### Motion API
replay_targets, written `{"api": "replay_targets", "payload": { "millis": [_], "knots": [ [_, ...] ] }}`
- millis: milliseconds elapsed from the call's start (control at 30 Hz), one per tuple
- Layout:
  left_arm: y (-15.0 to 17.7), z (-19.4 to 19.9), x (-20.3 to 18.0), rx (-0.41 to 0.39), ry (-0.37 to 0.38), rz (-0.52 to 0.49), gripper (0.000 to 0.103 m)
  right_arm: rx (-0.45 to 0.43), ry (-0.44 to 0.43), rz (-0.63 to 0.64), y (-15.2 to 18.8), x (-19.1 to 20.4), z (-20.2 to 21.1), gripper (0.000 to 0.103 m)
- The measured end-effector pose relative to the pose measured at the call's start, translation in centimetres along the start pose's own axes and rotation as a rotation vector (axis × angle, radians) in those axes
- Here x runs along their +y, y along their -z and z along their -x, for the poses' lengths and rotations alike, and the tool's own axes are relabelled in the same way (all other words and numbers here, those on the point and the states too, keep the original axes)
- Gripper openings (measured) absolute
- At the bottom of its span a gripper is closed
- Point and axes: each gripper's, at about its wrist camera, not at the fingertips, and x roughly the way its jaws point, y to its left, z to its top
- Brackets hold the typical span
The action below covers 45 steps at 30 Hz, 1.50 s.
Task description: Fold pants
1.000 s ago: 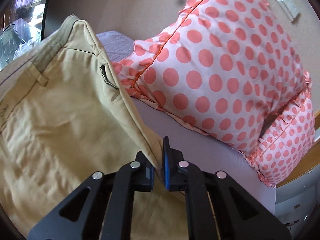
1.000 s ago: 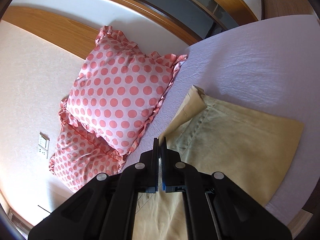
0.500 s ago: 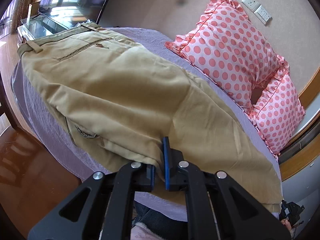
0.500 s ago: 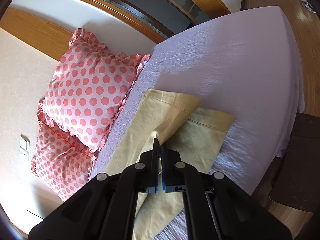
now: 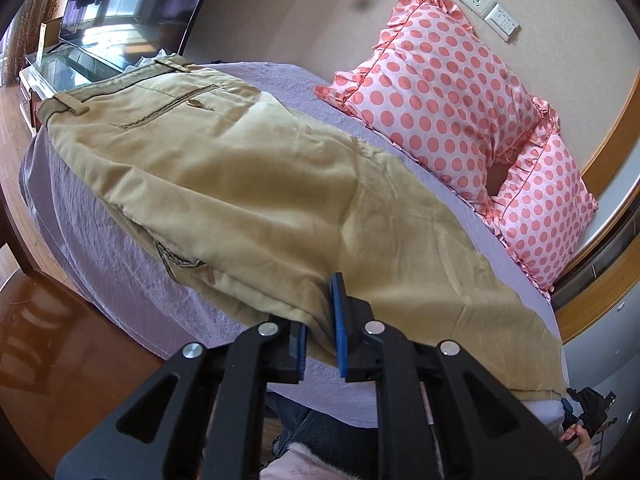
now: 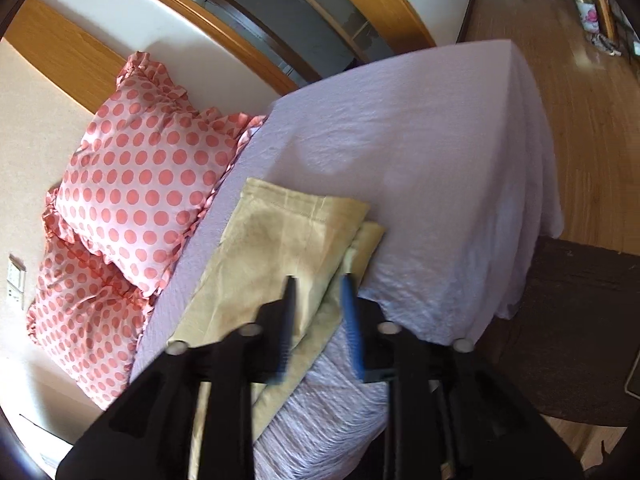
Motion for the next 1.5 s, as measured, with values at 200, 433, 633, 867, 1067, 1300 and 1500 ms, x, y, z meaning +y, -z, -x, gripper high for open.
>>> {"api": "replay_targets", "payload": {
  "millis": [200,433,633,867,1067,1300,1500],
  "knots": [
    [0.2,1.3,0.9,-0.033,0.037,0.006,0.025,-0.061,0.033,0.002,-0.6,-0.6,0.3,0.057],
    [0.2,2.6,2.2,-0.078,0.065,0.047,0.031,-0.020,-0.034,0.067,0.7,0.8,-1.4,0.030],
    [-0.1,5.4,4.6,-0.236,0.044,0.134,0.052,-0.069,-0.151,0.221,1.5,4.8,-1.2,0.004],
    [-0.7,4.8,6.1,-0.212,0.039,0.198,0.062,0.119,-0.663,0.546,10.2,21.1,0.9,0.004],
    [-0.1,4.3,6.7,-0.211,0.113,0.248,0.071,0.568,-0.899,0.930,28.0,29.3,0.0,0.004],
    [0.3,5.2,7.5,-0.220,0.192,0.192,0.079,0.688,-0.854,1.167,35.4,28.9,0.9,0.068],
    [0.6,1.8,5.2,-0.065,0.098,0.072,0.079,0.724,-0.833,1.138,35.5,28.6,0.1,0.071]
  ]
}}
